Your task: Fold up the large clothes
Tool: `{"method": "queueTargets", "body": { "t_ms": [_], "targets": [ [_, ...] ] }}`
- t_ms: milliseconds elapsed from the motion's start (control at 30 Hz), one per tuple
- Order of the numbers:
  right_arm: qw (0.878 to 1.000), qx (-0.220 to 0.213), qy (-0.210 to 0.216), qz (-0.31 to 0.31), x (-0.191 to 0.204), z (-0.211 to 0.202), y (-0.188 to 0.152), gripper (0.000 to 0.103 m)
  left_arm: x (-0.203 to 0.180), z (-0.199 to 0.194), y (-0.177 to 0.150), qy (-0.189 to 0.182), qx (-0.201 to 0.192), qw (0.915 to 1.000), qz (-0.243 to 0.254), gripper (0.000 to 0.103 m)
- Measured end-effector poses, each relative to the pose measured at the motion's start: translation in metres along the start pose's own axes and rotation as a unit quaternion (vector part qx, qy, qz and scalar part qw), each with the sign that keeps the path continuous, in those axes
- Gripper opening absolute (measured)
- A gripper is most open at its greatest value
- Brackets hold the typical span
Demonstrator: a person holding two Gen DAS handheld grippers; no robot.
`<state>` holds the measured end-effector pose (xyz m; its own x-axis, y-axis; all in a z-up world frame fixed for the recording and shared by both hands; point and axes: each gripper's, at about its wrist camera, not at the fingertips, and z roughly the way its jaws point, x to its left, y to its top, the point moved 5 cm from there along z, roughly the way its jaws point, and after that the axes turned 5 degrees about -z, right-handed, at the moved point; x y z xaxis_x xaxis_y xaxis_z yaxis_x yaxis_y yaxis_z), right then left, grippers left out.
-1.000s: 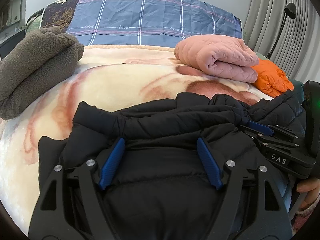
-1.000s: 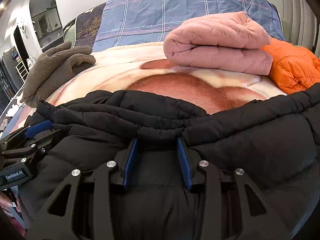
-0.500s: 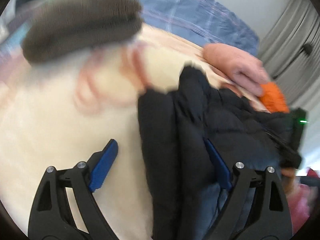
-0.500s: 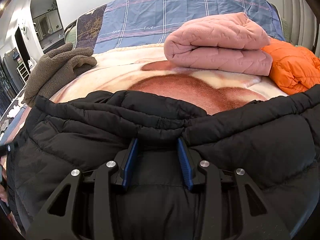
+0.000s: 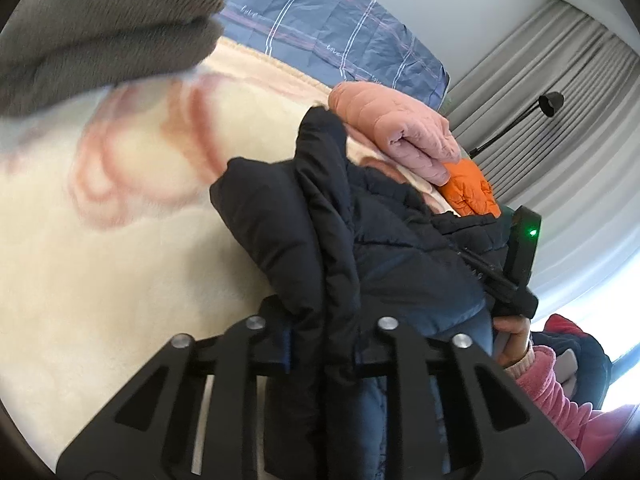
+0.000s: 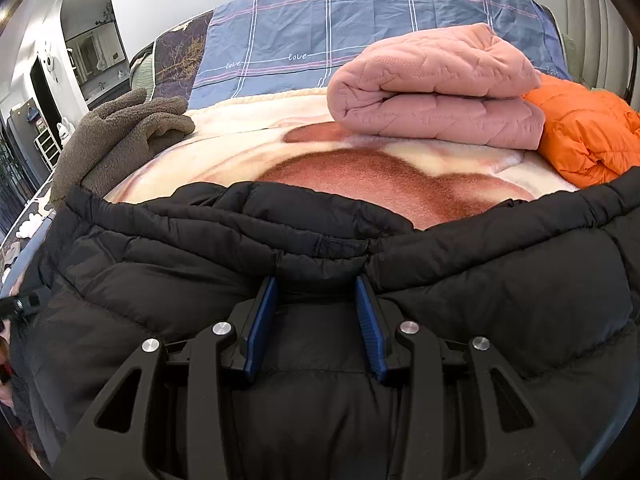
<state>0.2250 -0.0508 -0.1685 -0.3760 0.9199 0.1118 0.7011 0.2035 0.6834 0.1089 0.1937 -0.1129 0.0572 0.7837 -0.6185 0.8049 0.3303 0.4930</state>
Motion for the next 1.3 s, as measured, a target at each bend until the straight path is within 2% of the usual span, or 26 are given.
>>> {"method": "queueTargets", "body": {
  "t_ms": [133, 200, 300, 400, 467, 533, 633, 733, 800, 900, 1033, 1100, 1167, 1233, 1300],
  "targets": [
    [1.0, -0.001, 0.016, 0.012, -0.004, 0.0, 0.0, 0.042, -0.046, -0.024, 0.018, 0.013, -0.02, 0.9973, 0.069, 0.018],
    [0.999, -0.003, 0.034, 0.024, -0.008, -0.001, -0.001, 0.042, -0.084, -0.035, 0.024, 0.032, -0.034, 0.9903, 0.131, 0.018],
    [0.997, -0.005, 0.061, 0.043, -0.013, -0.001, -0.001, 0.042, -0.129, -0.039, 0.026, 0.044, -0.038, 0.9791, 0.195, 0.017],
    [0.996, -0.006, 0.077, 0.055, -0.016, -0.001, -0.001, 0.042, -0.175, -0.034, 0.026, 0.029, -0.03, 0.9713, 0.234, 0.017],
    [0.995, -0.008, 0.083, 0.059, -0.017, -0.002, -0.002, 0.042, -0.206, -0.028, 0.026, 0.006, -0.012, 0.9676, 0.252, 0.017],
    [0.993, -0.008, 0.096, 0.067, -0.019, -0.003, -0.002, 0.042, -0.228, -0.019, 0.025, -0.015, 0.018, 0.9679, 0.25, 0.017],
    [0.987, -0.012, 0.132, 0.089, -0.025, -0.004, -0.004, 0.042, -0.259, 0.009, 0.039, -0.021, 0.081, 0.9749, 0.206, 0.017],
    [0.981, -0.014, 0.16, 0.11, -0.031, -0.005, -0.005, 0.042, -0.279, 0.029, 0.044, -0.018, 0.104, 0.9759, 0.191, 0.017],
    [0.979, -0.016, 0.166, 0.114, -0.033, -0.007, -0.005, 0.042, -0.292, 0.045, 0.04, -0.022, 0.122, 0.9769, 0.174, 0.017],
    [0.98, -0.018, 0.16, 0.114, -0.032, -0.01, -0.005, 0.042, -0.295, 0.07, 0.028, -0.043, 0.153, 0.9796, 0.123, 0.019],
    [0.979, -0.007, 0.153, 0.134, -0.039, -0.029, -0.008, 0.042, -0.281, 0.08, 0.022, -0.075, 0.161, 0.982, 0.065, 0.019],
    [0.98, -0.001, 0.135, 0.145, -0.046, -0.05, -0.012, 0.042, -0.281, 0.075, 0.023, -0.08, 0.15, 0.9839, 0.056, 0.018],
    [0.979, -0.011, 0.138, 0.149, -0.05, -0.076, -0.019, 0.042, -0.28, 0.07, 0.025, -0.076, 0.139, 0.9856, 0.059, 0.018],
    [0.971, -0.024, 0.182, 0.154, -0.051, -0.106, -0.033, 0.041, -0.281, 0.065, 0.026, -0.081, 0.134, 0.9856, 0.063, 0.018],
    [0.958, -0.015, 0.244, 0.149, -0.042, -0.119, -0.05, 0.037, -0.283, 0.063, 0.027, -0.097, 0.129, 0.985, 0.06, 0.018]
  ]
}}
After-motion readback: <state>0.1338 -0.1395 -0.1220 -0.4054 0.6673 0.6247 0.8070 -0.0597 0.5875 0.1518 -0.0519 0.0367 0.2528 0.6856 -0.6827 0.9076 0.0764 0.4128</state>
